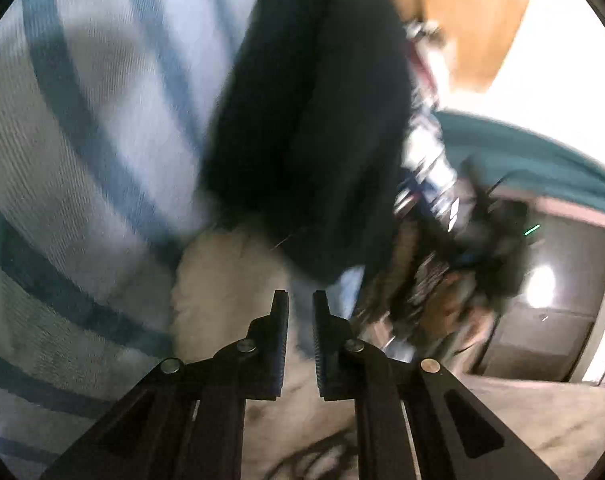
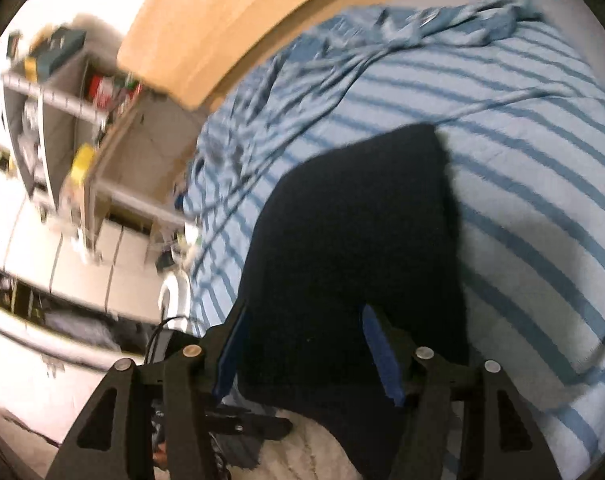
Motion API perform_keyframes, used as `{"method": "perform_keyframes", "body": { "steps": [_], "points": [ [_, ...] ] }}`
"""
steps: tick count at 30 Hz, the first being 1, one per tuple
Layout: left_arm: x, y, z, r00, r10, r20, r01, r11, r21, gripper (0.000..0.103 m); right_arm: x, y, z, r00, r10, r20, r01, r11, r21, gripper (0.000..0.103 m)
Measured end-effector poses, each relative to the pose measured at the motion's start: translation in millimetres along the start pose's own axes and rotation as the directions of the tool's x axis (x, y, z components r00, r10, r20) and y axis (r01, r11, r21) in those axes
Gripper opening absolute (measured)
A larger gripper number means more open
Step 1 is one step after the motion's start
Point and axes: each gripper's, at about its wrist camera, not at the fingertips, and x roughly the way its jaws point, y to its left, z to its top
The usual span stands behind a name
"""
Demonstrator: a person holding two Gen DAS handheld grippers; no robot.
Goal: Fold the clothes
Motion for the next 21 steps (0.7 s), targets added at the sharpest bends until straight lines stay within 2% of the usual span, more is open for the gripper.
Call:
{"method": "perform_keyframes", "body": {
  "steps": [1,2,3,4,7,8,10,11,12,13,14,16,18,19,20,21],
  "points": [
    [-7,-2,1,1.000,-0.005,0.030,0.005,1.000,-0.002,0.035,-8,-6,-1,0.999,-0.010,0.033,0.009,0.999,0.033,0.067],
    [-15,-4,2,0.998,0.013,0.066,-0.012,1.000,-0.005,0.049,-15,-11,-3,0.998,-0.024,0.061,0.020,0.998,0.067,0.070],
    [-22,-6,3,0.994,0.030,0.101,-0.029,1.000,-0.009,0.073,-20,-17,-6,0.997,-0.043,0.071,0.035,0.994,0.107,0.073],
    [-31,-7,3,0.989,0.052,0.139,-0.051,0.999,-0.014,0.076,-23,-25,-10,0.996,-0.059,0.065,0.049,0.987,0.151,0.074],
    [-54,-5,5,0.953,0.140,0.270,-0.121,0.989,-0.087,0.076,-22,-43,-23,0.996,-0.083,0.006,0.079,0.959,0.272,0.074],
    [-64,-3,6,0.928,0.156,0.339,-0.118,0.984,-0.130,0.076,-20,-49,-29,0.997,-0.080,-0.017,0.082,0.947,0.311,0.073],
    [-75,-4,12,0.900,0.181,0.396,-0.132,0.980,-0.148,0.076,-17,-55,-40,0.997,-0.051,-0.051,0.065,0.933,0.354,0.066],
    [-76,-10,15,0.899,0.188,0.395,-0.149,0.980,-0.129,0.076,-15,-57,-45,0.997,-0.037,-0.064,0.058,0.929,0.366,0.059],
    [-77,-16,18,0.900,0.194,0.391,-0.165,0.980,-0.108,0.076,-14,-57,-48,0.997,-0.028,-0.075,0.054,0.928,0.368,0.046],
    [-75,-22,23,0.908,0.192,0.372,-0.174,0.981,-0.083,0.076,-12,-57,-52,0.996,-0.026,-0.090,0.057,0.927,0.370,0.040],
    [-73,-28,28,0.914,0.192,0.356,-0.183,0.981,-0.059,0.076,-9,-57,-55,0.993,-0.039,-0.112,0.078,0.925,0.371,0.035],
    [-64,-41,36,0.917,0.201,0.346,-0.206,0.978,-0.021,0.076,-2,-59,-60,0.986,-0.063,-0.157,0.118,0.920,0.374,0.033],
    [-55,-53,44,0.917,0.212,0.337,-0.231,0.973,0.015,0.074,2,-64,-62,0.981,-0.064,-0.185,0.132,0.913,0.386,0.036],
    [-50,-57,51,0.911,0.234,0.339,-0.256,0.966,0.023,0.070,1,-64,-61,0.980,-0.070,-0.187,0.139,0.913,0.383,0.040],
    [-38,-65,60,0.908,0.261,0.329,-0.290,0.956,0.040,0.069,-4,-60,-58,0.979,-0.095,-0.179,0.156,0.917,0.366,0.055],
    [-32,-69,66,0.910,0.276,0.309,-0.306,0.950,0.054,0.069,-9,-55,-54,0.978,-0.126,-0.166,0.177,0.922,0.343,0.065]
  ]
}}
